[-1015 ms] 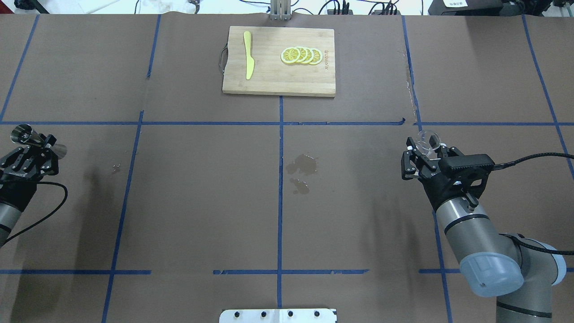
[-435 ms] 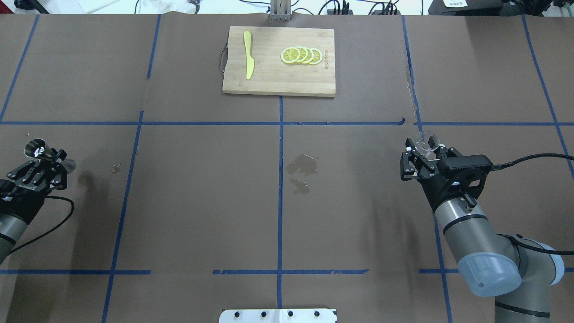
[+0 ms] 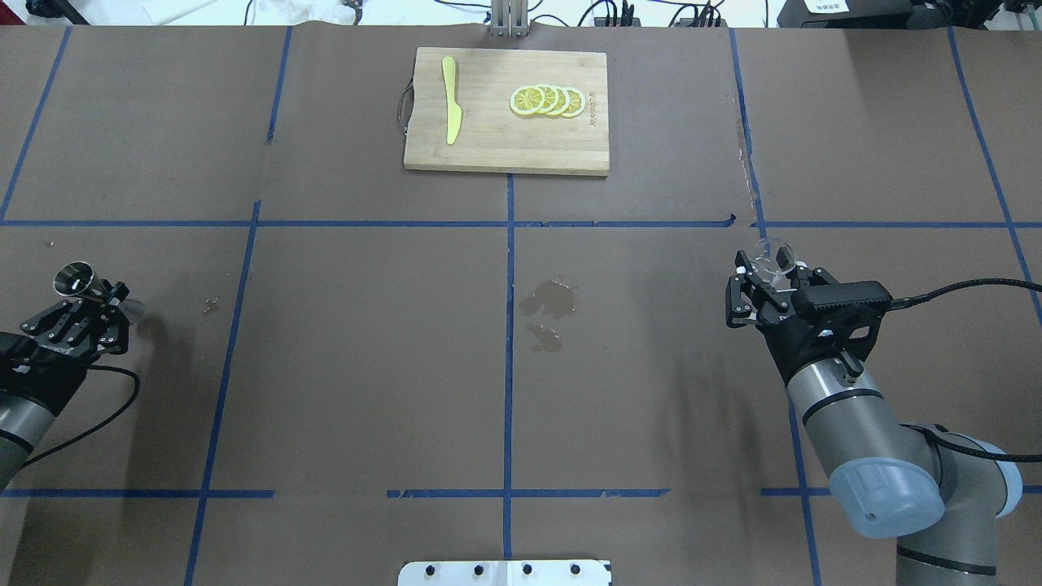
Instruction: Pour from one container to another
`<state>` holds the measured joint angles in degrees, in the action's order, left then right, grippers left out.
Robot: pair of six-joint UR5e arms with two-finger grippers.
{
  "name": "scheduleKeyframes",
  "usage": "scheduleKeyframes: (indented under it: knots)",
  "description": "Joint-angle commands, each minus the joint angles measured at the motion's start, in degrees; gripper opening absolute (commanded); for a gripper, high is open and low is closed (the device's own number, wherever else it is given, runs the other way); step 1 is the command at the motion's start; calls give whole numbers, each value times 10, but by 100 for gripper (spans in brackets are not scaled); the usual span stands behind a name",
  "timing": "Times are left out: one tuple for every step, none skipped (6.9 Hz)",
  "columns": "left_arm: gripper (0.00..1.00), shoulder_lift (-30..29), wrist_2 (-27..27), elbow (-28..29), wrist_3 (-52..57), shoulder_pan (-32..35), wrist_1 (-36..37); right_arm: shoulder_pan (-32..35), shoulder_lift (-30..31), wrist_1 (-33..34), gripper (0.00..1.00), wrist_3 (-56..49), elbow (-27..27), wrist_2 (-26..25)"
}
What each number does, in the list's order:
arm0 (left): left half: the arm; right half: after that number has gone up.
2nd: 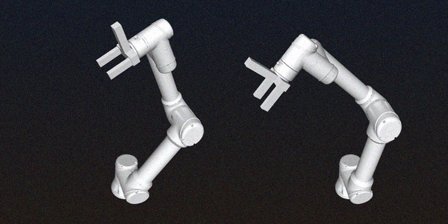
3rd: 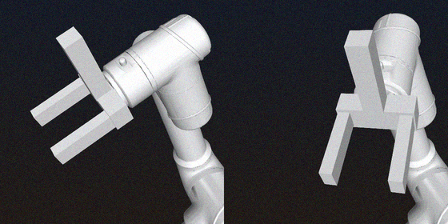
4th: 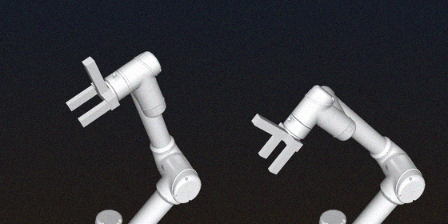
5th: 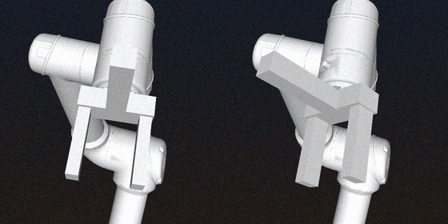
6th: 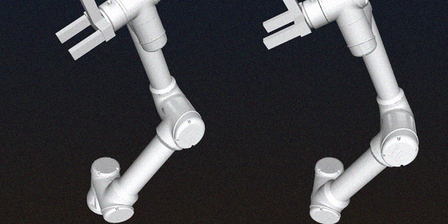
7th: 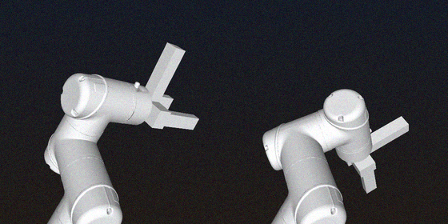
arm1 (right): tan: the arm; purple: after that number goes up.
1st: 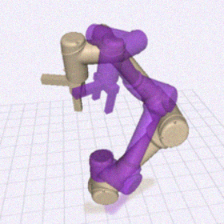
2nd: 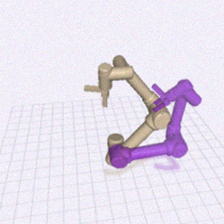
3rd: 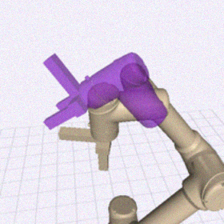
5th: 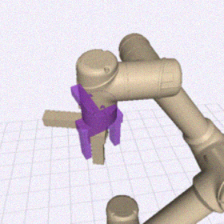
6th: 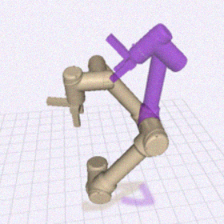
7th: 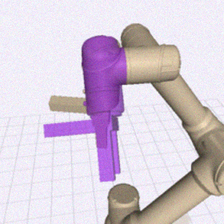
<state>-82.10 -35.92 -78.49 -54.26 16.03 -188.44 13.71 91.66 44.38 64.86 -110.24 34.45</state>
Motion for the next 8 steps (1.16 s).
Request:
scheduleKeyframes:
  knots:
    - [0, 0, -3, 11, -21, -13, 1, 0, -1, 0, 0, 0, -1, 0]
    - [0, 0, -3, 11, -22, -14, 1, 0, -1, 0, 0, 0, -1, 0]
    - [0, 0, -3, 11, -22, -14, 1, -1, -1, 0, 0, 0, -1, 0]
    - [0, 0, -3, 11, -22, -15, 1, -1, -1, 0, 0, 0, -1, 0]
    - [1, 0, -3, 11, -22, -15, 1, -1, -1, 0, 0, 0, -1, 0]
    - [3, 0, -3, 11, -22, -15, 1, -1, -2, 0, 0, 0, -1, 0]
    - [17, 0, -4, 11, -22, -15, 1, -1, -2, 0, 0, 0, -1, 0]
    - [99, 0, -4, 11, -22, -15, 1, -1, -2, 0, 0, 0, -1, 0]
